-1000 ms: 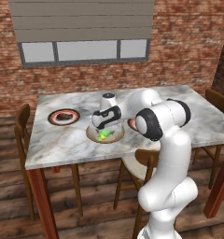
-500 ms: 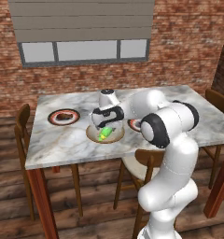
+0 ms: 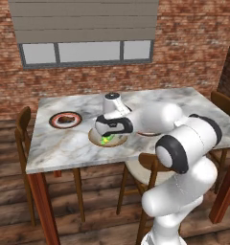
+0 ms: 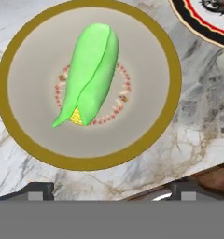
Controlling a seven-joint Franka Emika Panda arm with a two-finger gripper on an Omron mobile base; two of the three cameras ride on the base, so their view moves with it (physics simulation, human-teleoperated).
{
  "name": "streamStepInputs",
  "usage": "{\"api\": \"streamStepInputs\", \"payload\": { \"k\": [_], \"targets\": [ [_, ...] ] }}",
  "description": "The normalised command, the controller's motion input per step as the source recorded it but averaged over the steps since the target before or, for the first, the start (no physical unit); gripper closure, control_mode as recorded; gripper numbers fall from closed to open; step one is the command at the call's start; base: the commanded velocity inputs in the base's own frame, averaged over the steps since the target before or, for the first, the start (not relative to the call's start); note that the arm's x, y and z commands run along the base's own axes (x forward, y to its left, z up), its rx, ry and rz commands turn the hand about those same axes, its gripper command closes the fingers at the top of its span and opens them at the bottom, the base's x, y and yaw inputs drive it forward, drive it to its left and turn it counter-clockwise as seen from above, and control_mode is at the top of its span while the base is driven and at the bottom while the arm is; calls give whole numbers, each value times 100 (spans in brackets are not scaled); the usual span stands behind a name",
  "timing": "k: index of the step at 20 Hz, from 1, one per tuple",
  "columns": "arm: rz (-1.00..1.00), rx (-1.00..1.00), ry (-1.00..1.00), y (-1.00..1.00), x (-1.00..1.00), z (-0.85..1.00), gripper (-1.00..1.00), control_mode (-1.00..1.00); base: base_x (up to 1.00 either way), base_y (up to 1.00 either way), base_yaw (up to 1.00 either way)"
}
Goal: Pick the chicken drumstick and corn from their plates and place them in the bowl. Then put the bowl in the fridge.
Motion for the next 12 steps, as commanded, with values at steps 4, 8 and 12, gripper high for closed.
{"api": "streamStepInputs", "payload": {
  "k": [4, 8, 12],
  "targets": [
    [-9, 0, 0, 0, -79, 4, -100, -100, 0, 0, 0],
    [-4, 3, 3, -3, -60, 20, -100, -100, 0, 0, 0],
    [1, 1, 8, -9, -50, 18, -100, -100, 0, 0, 0]
  ]
}}
